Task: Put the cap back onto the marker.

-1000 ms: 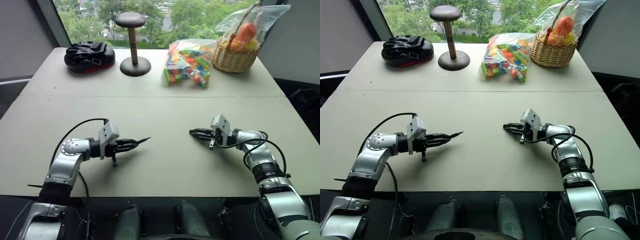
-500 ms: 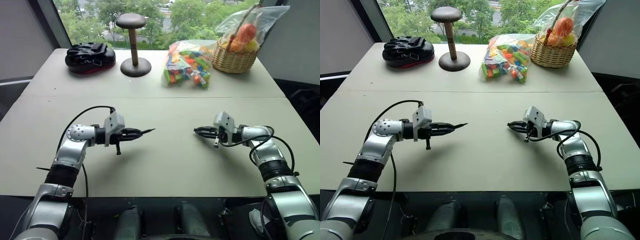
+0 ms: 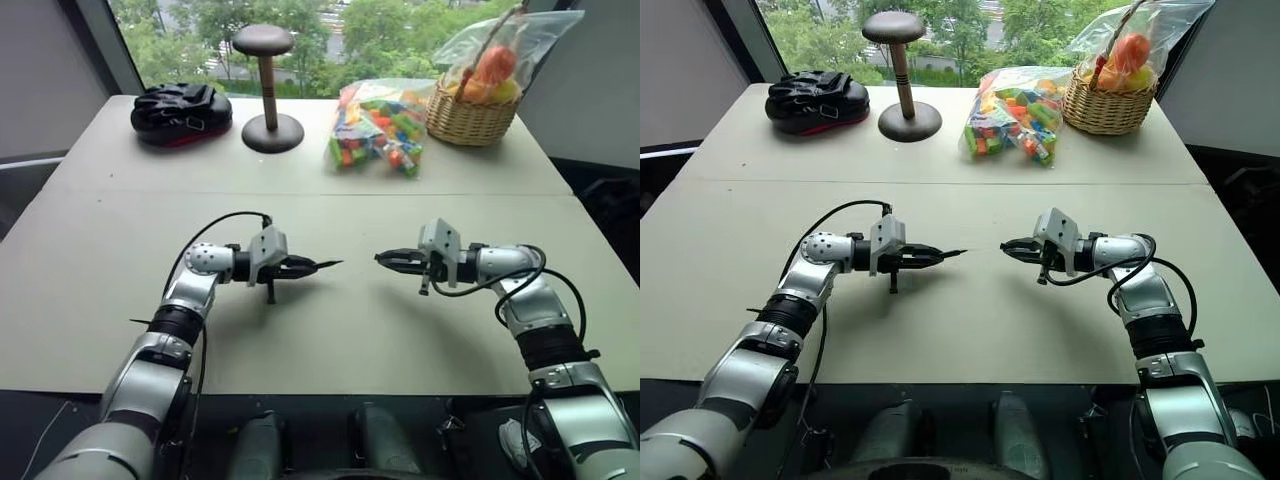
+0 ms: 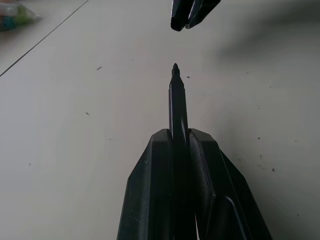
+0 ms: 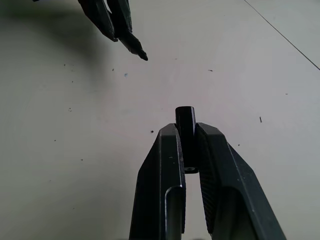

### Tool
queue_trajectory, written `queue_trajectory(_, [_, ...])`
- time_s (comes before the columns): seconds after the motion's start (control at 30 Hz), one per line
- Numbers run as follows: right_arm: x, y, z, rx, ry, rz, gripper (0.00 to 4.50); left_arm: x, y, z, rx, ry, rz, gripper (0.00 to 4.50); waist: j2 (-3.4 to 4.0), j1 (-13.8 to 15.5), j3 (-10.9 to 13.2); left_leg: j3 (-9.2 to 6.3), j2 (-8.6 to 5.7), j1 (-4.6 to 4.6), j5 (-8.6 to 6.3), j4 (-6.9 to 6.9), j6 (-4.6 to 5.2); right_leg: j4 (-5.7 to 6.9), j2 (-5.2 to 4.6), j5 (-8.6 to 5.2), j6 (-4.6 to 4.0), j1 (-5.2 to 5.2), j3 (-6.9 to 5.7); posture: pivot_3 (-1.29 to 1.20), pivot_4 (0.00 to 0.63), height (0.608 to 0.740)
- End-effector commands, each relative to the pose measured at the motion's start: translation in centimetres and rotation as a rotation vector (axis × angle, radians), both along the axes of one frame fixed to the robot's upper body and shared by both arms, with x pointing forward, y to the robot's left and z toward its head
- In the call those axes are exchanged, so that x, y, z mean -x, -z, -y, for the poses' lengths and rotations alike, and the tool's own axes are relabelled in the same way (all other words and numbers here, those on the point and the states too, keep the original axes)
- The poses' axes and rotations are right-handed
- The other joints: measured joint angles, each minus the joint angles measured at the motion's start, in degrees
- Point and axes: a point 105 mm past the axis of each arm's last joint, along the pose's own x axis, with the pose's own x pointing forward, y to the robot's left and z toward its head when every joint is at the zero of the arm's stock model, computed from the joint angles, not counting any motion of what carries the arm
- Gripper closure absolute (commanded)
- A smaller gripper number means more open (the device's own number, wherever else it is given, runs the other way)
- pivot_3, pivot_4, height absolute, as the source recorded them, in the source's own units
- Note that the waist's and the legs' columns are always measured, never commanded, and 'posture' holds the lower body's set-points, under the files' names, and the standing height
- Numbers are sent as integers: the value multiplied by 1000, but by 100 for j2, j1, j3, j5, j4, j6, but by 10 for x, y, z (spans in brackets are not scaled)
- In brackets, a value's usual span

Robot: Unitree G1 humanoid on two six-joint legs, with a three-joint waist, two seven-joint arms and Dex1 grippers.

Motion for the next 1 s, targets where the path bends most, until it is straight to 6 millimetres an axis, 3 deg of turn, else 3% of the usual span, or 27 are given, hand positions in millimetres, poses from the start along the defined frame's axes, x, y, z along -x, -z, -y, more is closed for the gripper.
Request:
queue_trajectory(0.03, [3,-12,-5,-18,-18,45,4479,-2,-10,10,18,21,49,4500,0,-4,0,0,0,-2,-1,0,1,-1,0,0,0,-1,0,0,150,740])
queue_trajectory(0.3, [7,-10,-9,-15,-29,36,4479,0,-8,21,28,50,44,4500,0,-1,0,-4,1,-65,-1,9,2,5,8,2,4,-62,-3,0,150,740])
queue_trajectory(1.0, [13,-9,-22,-35,-49,36,4479,4,-3,35,18,100,40,4500,0,3,0,-9,4,-71,-1,8,3,0,17,2,4,-67,-8,0,150,740])
